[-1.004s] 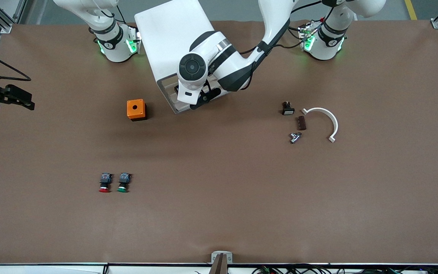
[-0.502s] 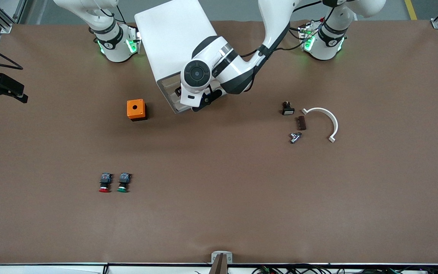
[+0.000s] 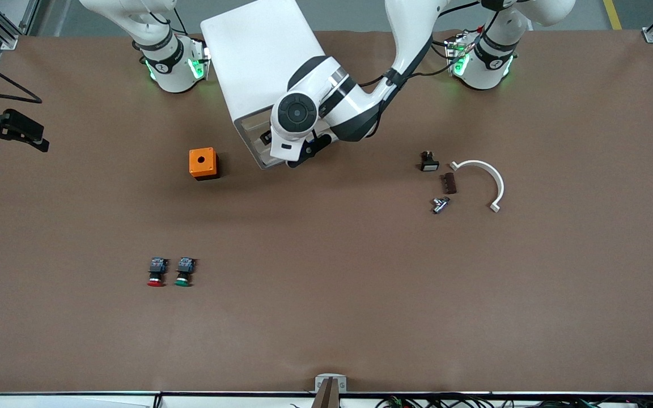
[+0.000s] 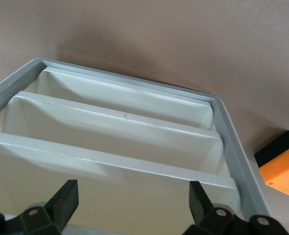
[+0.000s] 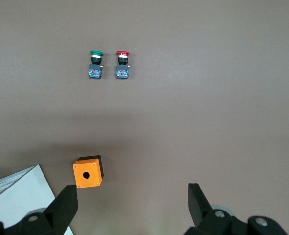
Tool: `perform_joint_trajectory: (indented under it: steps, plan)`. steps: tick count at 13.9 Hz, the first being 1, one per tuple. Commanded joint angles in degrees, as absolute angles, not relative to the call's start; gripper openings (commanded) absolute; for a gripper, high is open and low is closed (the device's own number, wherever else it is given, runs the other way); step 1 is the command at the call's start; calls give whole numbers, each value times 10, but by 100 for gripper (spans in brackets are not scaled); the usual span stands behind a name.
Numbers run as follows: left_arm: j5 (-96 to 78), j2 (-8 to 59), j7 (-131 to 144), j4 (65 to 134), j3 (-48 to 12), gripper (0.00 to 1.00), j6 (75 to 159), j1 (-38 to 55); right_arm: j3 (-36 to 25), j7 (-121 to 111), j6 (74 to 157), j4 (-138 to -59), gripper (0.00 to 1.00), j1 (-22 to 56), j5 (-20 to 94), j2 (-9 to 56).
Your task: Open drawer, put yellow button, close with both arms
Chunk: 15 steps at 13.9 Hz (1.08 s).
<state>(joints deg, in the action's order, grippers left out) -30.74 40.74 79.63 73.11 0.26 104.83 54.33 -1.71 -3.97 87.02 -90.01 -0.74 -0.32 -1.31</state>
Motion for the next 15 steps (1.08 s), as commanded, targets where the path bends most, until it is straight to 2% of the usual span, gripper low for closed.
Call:
perform_joint_trajectory:
  steps: [1, 9, 13, 15]
  plan:
    - [-306, 384, 803, 737, 3, 99, 1056, 527, -12, -34, 882, -931, 100, -11, 6, -40]
    - [-237, 264, 768, 737, 1, 99, 1031, 396, -11, -34, 896, -957, 100, -11, 6, -54]
    - [-236, 177, 653, 737, 1, 99, 929, 304, -11, -34, 897, -958, 100, -10, 6, -54]
    - [-230, 142, 532, 738, 3, 99, 831, 249, -11, -34, 897, -958, 100, -10, 6, -54]
